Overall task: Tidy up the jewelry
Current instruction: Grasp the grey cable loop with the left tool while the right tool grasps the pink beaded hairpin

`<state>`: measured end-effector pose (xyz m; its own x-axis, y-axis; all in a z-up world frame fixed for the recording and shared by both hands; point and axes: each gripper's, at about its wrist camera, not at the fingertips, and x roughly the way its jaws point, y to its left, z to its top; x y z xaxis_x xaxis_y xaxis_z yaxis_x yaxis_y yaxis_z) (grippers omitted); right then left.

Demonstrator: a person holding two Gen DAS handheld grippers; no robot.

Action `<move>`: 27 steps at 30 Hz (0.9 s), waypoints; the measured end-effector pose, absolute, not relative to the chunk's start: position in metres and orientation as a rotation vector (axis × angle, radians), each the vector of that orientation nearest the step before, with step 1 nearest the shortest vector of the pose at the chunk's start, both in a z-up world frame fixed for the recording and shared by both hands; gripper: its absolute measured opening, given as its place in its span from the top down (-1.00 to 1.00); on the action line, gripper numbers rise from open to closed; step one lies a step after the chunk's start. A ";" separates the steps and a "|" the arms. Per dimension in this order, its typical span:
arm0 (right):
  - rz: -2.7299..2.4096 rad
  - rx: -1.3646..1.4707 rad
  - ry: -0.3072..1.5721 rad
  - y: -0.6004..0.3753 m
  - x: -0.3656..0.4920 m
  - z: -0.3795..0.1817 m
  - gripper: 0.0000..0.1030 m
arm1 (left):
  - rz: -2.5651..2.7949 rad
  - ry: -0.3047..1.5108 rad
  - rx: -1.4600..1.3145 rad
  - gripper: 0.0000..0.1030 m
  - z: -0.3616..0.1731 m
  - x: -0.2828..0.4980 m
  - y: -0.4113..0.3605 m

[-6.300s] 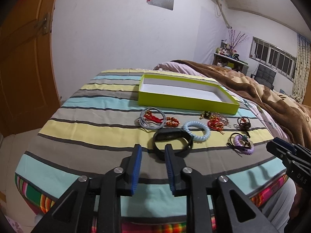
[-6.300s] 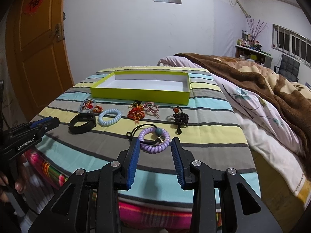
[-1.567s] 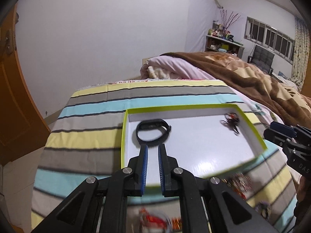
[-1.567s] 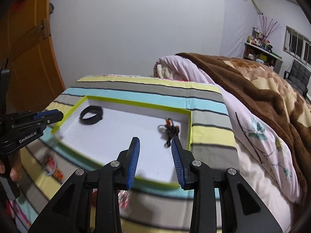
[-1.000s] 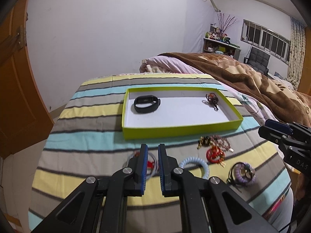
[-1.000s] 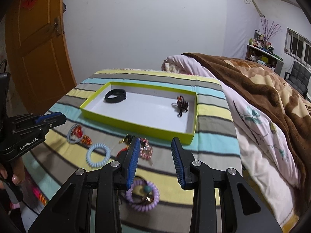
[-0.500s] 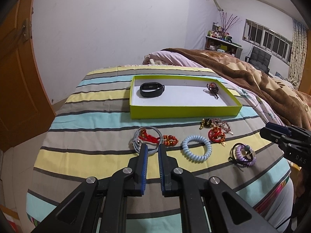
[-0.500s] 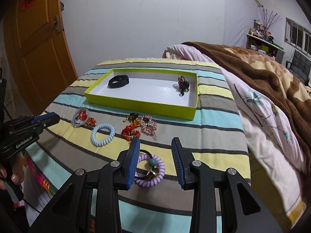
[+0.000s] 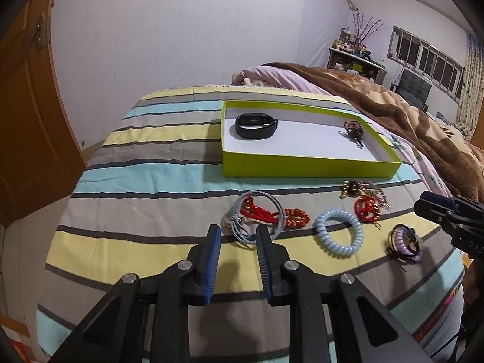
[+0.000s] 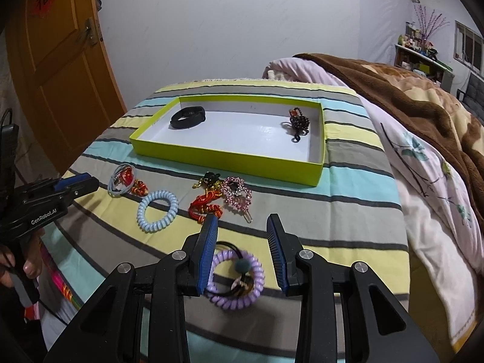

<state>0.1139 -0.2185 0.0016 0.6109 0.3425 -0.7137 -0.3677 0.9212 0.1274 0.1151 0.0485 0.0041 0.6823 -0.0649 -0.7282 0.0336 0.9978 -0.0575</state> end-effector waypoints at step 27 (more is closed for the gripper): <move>0.540 -0.220 0.923 -0.186 0.173 -0.030 0.33 | -0.051 0.875 0.020 0.58 -0.023 0.150 0.042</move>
<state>0.1731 -0.1858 -0.0301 0.4827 0.3472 -0.8040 -0.5307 0.8463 0.0469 0.1502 0.0422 -0.0232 0.6399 -0.0363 -0.7676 0.0531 0.9986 -0.0029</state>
